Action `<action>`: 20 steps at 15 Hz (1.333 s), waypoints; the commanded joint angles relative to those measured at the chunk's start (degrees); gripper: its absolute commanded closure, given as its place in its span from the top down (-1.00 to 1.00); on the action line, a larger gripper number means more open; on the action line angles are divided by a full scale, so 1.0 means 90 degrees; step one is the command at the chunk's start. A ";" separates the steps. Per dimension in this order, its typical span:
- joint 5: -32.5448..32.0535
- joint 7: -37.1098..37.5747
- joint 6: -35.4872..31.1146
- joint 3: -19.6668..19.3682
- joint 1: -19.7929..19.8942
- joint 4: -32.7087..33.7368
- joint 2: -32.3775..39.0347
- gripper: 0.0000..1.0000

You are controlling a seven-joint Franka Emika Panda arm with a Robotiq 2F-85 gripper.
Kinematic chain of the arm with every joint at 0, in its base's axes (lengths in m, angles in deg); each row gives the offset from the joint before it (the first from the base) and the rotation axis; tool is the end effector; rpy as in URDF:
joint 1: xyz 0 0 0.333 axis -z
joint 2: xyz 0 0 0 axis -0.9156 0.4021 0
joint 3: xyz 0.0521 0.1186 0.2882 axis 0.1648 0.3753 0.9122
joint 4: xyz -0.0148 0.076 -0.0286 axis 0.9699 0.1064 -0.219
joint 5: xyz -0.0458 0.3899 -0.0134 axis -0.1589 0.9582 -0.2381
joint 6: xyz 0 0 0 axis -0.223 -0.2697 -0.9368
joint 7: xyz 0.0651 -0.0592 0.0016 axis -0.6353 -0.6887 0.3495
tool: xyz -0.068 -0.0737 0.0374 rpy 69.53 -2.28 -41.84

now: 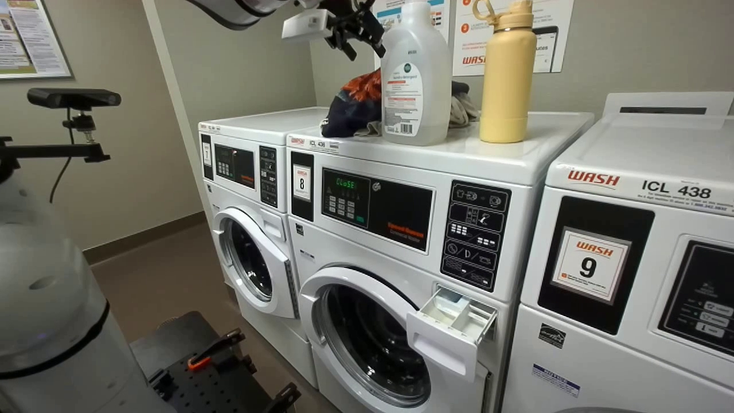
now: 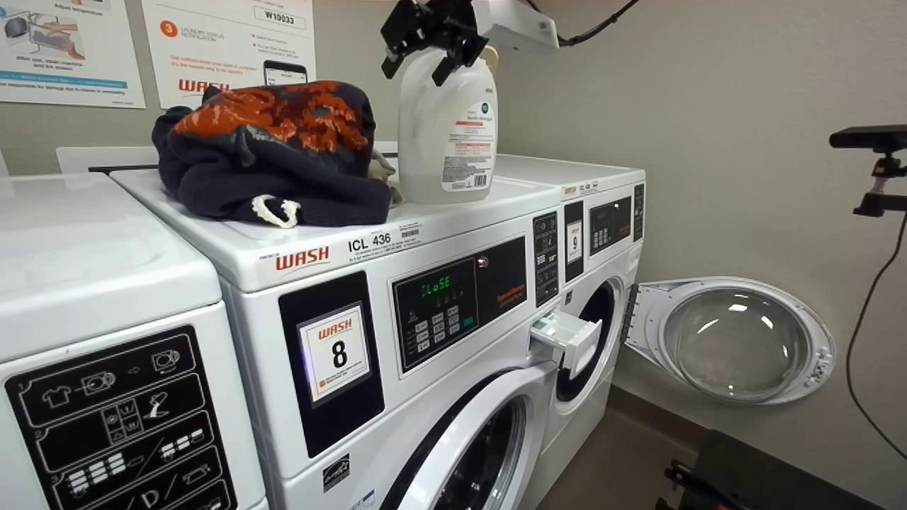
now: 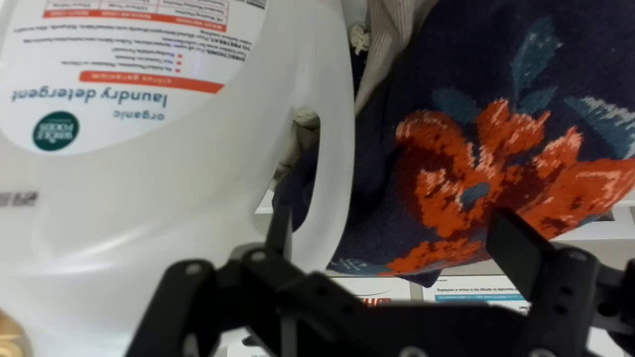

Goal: Pour some detergent into the washing machine drawer

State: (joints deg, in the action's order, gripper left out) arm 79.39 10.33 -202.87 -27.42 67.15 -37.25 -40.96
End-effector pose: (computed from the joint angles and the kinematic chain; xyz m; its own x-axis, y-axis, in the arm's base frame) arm 0.5174 0.0463 0.6430 0.6502 -0.0122 0.7597 -0.0320 -0.9994 0.0113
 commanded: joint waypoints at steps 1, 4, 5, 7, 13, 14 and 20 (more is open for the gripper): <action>-0.0043 0.0073 0.0831 0.0231 -0.0018 0.0024 -0.0496 1.00; 0.0006 0.0036 0.1576 0.0374 -0.0084 0.0121 -0.0806 1.00; 0.0039 -0.0006 0.1858 0.0390 -0.0129 0.0181 -0.0892 1.00; 0.0059 -0.0088 0.2520 0.0413 -0.0196 0.0348 -0.1032 1.00; -0.0013 -0.0154 0.3643 0.0458 -0.0336 0.0717 -0.1188 1.00; 0.0025 -0.0186 0.3722 0.0441 -0.0371 0.0743 -0.1187 1.00; 0.0032 -0.0365 0.3985 0.0459 -0.0494 0.0736 -0.1147 1.00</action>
State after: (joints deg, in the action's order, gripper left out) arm 79.44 8.70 -169.67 -23.66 63.25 -31.57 -51.51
